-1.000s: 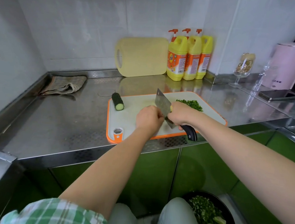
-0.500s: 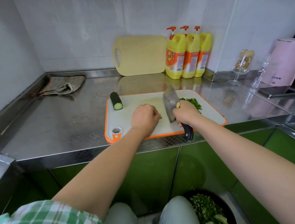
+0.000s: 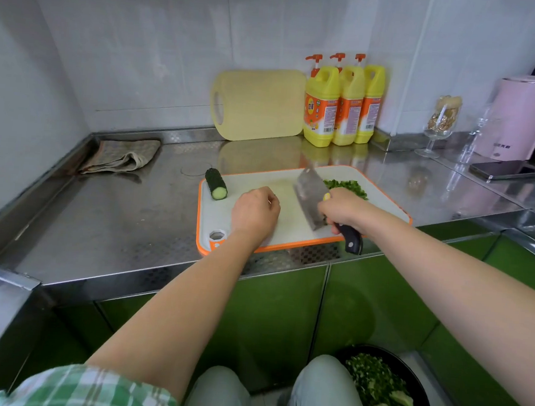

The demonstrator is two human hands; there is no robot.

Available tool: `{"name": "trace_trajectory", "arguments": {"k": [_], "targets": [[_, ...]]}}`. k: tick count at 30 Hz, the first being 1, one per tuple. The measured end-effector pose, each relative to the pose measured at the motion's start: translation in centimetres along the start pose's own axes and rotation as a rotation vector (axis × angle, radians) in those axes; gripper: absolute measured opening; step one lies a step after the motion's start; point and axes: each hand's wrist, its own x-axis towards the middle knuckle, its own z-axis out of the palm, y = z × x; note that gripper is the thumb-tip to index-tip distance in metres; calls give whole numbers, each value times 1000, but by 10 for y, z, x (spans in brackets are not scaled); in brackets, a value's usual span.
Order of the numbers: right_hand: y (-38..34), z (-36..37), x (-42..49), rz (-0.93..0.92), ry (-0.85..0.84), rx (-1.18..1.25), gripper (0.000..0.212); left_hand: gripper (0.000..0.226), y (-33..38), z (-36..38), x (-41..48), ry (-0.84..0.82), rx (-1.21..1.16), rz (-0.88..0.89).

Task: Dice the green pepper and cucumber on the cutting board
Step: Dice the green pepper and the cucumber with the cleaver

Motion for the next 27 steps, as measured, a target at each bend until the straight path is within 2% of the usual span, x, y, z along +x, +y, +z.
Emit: {"name": "trace_trajectory", "arguments": {"k": [3, 7, 10, 12, 13, 16, 19, 22, 24, 27], "targets": [[7, -18, 1, 49, 44, -20, 14, 20, 2, -2, -1, -23, -4, -5], [-5, -10, -8, -60, 87, 45, 21, 24, 8, -8, 3, -41, -90, -15], [-27, 8, -23, -215, 165, -118, 32, 43, 20, -16, 4, -156, -509, -146], [-39, 20, -30, -286, 200, -284, 29, 54, 28, -22, 6, -247, -732, -271], [-42, 26, -31, -318, 202, -368, 24, 54, 30, -24, 7, -258, -762, -312], [-38, 41, -29, -442, 145, -489, 21, 28, 20, -25, 13, -191, -720, -358], [-33, 43, -26, -544, 72, -395, 33, 27, 8, -27, 13, -138, -771, -433], [-29, 37, -18, -537, 166, -160, 29, 27, 2, -28, 13, -100, -920, -528], [-23, 33, -9, -511, 260, -114, 26, 25, -2, -29, 14, -67, -933, -568], [-16, 33, -2, -462, 203, -46, 37, 19, -8, -32, 10, -80, -968, -618]]}}
